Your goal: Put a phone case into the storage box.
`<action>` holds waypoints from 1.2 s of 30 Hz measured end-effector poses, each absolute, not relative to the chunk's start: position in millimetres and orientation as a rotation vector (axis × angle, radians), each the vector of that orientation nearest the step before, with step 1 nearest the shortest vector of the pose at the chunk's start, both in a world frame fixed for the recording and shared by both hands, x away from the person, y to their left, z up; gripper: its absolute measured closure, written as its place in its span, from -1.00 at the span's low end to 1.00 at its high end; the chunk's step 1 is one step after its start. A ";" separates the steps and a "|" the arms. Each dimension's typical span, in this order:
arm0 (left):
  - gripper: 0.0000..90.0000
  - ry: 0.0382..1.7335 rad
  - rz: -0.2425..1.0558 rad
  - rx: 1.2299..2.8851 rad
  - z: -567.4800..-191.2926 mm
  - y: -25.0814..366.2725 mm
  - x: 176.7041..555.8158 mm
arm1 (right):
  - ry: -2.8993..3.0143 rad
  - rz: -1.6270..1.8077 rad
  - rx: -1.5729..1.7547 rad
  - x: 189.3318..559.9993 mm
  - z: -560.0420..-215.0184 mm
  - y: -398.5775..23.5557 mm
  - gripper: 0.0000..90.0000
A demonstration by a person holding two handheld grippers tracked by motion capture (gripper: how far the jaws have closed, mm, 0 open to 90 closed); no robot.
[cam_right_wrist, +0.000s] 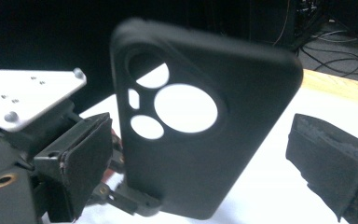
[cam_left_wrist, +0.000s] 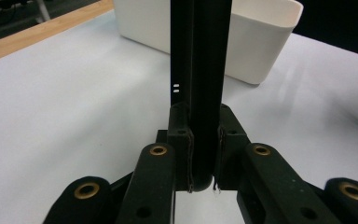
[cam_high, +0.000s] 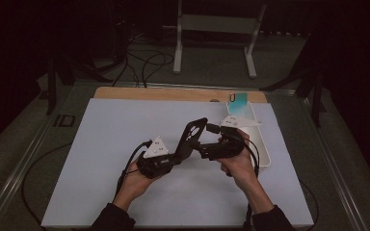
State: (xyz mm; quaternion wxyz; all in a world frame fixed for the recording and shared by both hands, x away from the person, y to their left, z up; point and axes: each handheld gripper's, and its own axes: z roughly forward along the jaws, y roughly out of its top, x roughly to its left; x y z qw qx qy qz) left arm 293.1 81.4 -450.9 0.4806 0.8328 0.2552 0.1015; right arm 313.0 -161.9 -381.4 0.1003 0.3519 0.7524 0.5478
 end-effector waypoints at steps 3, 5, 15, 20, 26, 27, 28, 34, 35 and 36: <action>0.79 0.626 0.249 2.033 -451.1 81.1 293.2 | 2.218 1.608 1.045 312.5 -380.2 -160.3 -0.82; 0.79 0.632 0.253 2.033 -451.5 80.6 293.1 | 2.218 1.603 1.056 311.9 -379.1 -157.8 -0.82; 0.79 0.610 0.231 2.017 -453.3 76.4 289.2 | 2.155 1.637 1.088 317.0 -375.4 -151.3 -0.77; 0.80 0.607 0.224 2.015 -454.1 72.7 286.6 | 2.136 1.672 1.103 318.9 -378.6 -148.9 -0.78; 0.80 0.595 0.223 2.009 -453.7 70.6 284.7 | 2.130 1.686 1.099 320.1 -379.9 -146.7 -0.74; 0.80 0.598 0.222 2.002 -453.4 71.4 284.8 | 2.129 1.691 1.095 320.2 -380.0 -147.7 -0.75; 0.80 0.598 0.222 2.002 -453.4 71.4 284.8 | 2.129 1.691 1.095 320.2 -380.0 -147.7 -0.75; 0.80 0.604 0.221 1.983 -452.3 75.0 285.7 | 2.109 1.744 1.130 321.9 -383.5 -153.8 -0.78; 0.80 0.604 0.215 1.977 -452.7 75.2 285.9 | 2.111 1.756 1.130 322.1 -384.0 -154.5 -0.78; 0.80 0.603 0.209 1.975 -452.9 75.1 286.0 | 2.116 1.764 1.136 322.6 -384.6 -154.9 -0.78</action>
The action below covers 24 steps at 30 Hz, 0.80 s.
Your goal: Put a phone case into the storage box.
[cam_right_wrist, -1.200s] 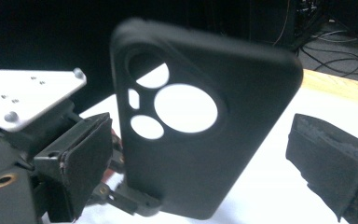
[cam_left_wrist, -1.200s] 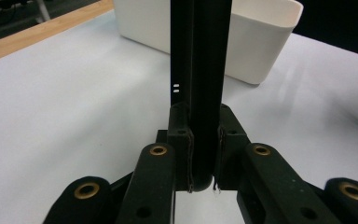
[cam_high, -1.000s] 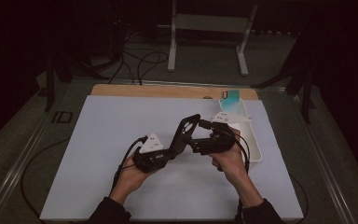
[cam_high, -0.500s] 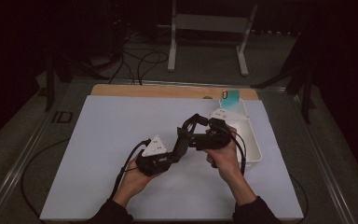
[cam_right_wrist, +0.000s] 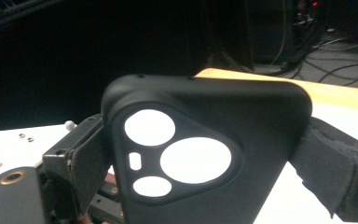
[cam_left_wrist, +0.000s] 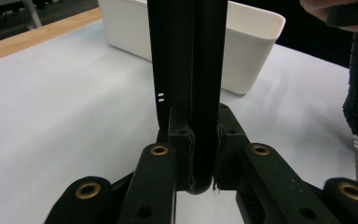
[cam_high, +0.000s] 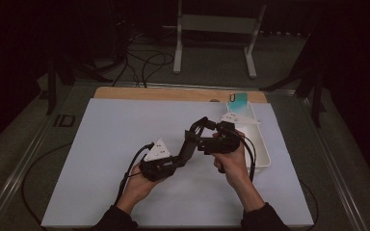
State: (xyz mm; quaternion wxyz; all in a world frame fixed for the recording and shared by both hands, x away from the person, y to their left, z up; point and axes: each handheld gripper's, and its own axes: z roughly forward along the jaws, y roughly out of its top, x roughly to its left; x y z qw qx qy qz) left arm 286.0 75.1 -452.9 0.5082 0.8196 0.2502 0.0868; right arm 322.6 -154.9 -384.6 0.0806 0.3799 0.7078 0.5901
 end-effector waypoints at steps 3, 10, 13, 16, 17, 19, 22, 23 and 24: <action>0.80 0.603 0.207 1.978 -453.9 73.8 286.1 | 2.128 1.771 1.145 323.1 -385.3 -154.4 -0.74; 0.79 0.610 0.224 1.987 -454.1 73.2 286.1 | 2.133 1.757 1.138 321.9 -384.4 -153.5 -0.71; 0.79 0.614 0.241 1.998 -453.8 73.7 286.0 | 2.136 1.745 1.128 321.9 -384.1 -152.4 -0.70; 0.72 0.612 0.253 2.000 -452.5 75.3 285.2 | 2.136 1.743 1.123 321.9 -384.0 -151.7 -0.70; 0.72 0.613 0.254 2.001 -452.0 75.9 285.1 | 2.138 1.743 1.117 321.8 -383.1 -150.1 -0.69; 0.67 0.619 0.258 1.997 -450.9 77.5 285.1 | 2.138 1.743 1.113 322.0 -382.9 -149.9 -0.69; 0.41 0.630 0.247 1.995 -449.6 80.6 285.5 | 2.125 1.732 1.110 321.8 -381.6 -149.7 -0.69; 0.36 0.629 0.248 1.993 -449.1 81.5 285.0 | 2.123 1.731 1.109 321.9 -381.5 -149.8 -0.69; 0.31 0.625 0.250 1.991 -448.6 82.4 284.6 | 2.122 1.731 1.108 322.1 -381.4 -150.0 -0.69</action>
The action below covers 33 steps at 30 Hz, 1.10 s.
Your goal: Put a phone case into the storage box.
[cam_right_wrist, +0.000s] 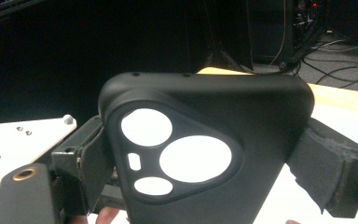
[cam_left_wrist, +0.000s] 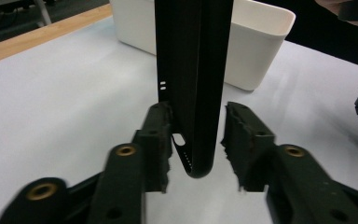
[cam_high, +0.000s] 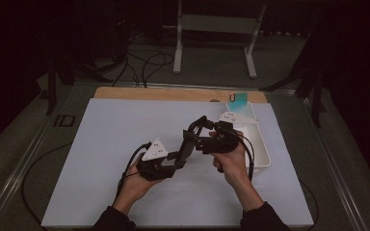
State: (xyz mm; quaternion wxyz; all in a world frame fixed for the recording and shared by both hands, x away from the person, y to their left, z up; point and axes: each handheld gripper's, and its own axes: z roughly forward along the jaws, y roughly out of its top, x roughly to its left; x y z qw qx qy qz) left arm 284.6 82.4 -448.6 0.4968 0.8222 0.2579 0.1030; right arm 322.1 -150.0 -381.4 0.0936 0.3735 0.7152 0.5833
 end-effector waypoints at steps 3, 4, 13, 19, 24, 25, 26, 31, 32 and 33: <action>0.12 0.636 0.261 1.983 -447.0 85.5 283.7 | 2.114 1.729 1.111 322.2 -381.2 -150.5 -0.69; 0.04 0.640 0.268 1.982 -446.7 86.1 283.4 | 2.114 1.732 1.110 322.3 -381.1 -150.7 -0.69; -0.62 0.728 0.382 1.942 -442.7 101.8 282.2 | 2.119 1.708 1.091 321.8 -380.1 -151.8 -0.69; -0.78 0.764 0.405 1.924 -441.9 116.0 281.6 | 2.121 1.700 1.088 322.0 -379.7 -151.1 -0.69; -0.88 0.789 0.423 1.913 -441.7 125.5 281.7 | 2.125 1.691 1.081 322.4 -379.1 -149.7 -0.69; -0.90 0.792 0.429 1.914 -441.9 127.6 281.5 | 2.125 1.691 1.080 322.4 -379.0 -149.4 -0.69; -0.91 0.796 0.438 1.916 -442.2 130.0 281.1 | 2.125 1.689 1.077 322.5 -378.9 -149.2 -0.69; -0.96 0.827 0.466 1.907 -445.2 141.6 280.0 | 2.122 1.680 1.072 323.4 -377.3 -149.5 -0.69; -0.97 0.835 0.473 1.903 -445.8 143.4 279.5 | 2.121 1.680 1.072 323.5 -376.9 -149.9 -0.69; -0.97 0.841 0.487 1.898 -446.8 146.7 279.0 | 2.121 1.679 1.072 323.5 -376.6 -150.1 -0.69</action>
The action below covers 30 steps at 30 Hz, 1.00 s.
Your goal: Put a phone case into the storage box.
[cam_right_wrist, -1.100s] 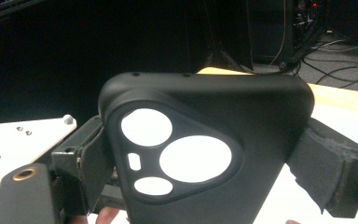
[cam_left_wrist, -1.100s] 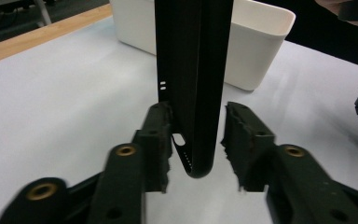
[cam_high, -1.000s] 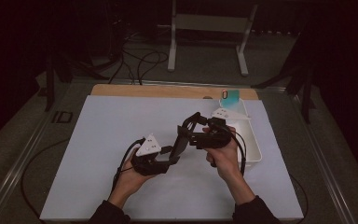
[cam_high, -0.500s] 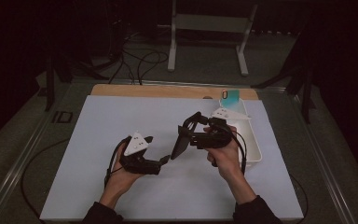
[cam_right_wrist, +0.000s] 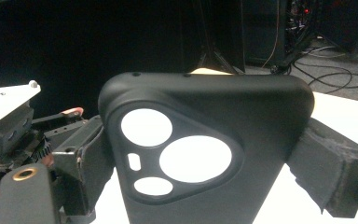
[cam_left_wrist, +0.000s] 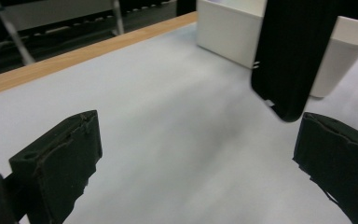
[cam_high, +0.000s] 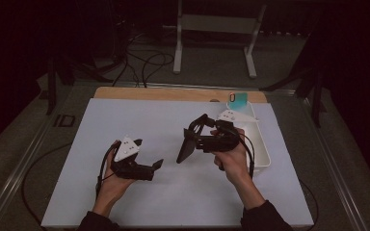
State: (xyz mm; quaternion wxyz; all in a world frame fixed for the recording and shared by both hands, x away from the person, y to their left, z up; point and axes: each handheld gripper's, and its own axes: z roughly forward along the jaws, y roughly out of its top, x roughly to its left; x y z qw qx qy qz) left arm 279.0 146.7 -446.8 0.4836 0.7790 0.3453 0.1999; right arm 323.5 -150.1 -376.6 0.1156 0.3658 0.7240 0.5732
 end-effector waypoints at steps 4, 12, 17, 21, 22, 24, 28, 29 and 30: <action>-0.98 0.869 0.504 1.886 -451.4 155.4 277.3 | 2.117 1.673 1.067 323.8 -375.4 -151.1 -0.69; -0.99 0.940 0.536 1.852 -464.2 178.0 271.8 | 2.109 1.667 1.061 325.1 -373.4 -153.4 -0.69; -0.99 0.979 0.567 1.841 -471.8 189.2 267.1 | 2.103 1.657 1.058 326.9 -372.0 -155.0 -0.69; -0.99 1.001 0.588 1.838 -476.5 198.4 263.3 | 2.096 1.647 1.059 328.6 -371.1 -156.4 -0.69; -0.99 1.006 0.591 1.836 -477.7 200.6 262.4 | 2.095 1.645 1.056 329.4 -370.8 -157.4 -0.69; -0.99 1.015 0.593 1.831 -479.8 205.0 260.3 | 2.086 1.641 1.058 330.7 -369.7 -158.9 -0.69; -0.99 1.034 0.610 1.838 -483.8 211.2 257.0 | 2.070 1.631 1.058 334.3 -366.3 -162.6 -0.69; -0.99 1.038 0.614 1.843 -484.6 212.6 256.3 | 2.066 1.633 1.060 335.1 -365.2 -163.4 -0.69; -0.99 1.041 0.616 1.844 -485.4 213.7 255.4 | 2.061 1.630 1.057 336.0 -364.1 -164.3 -0.69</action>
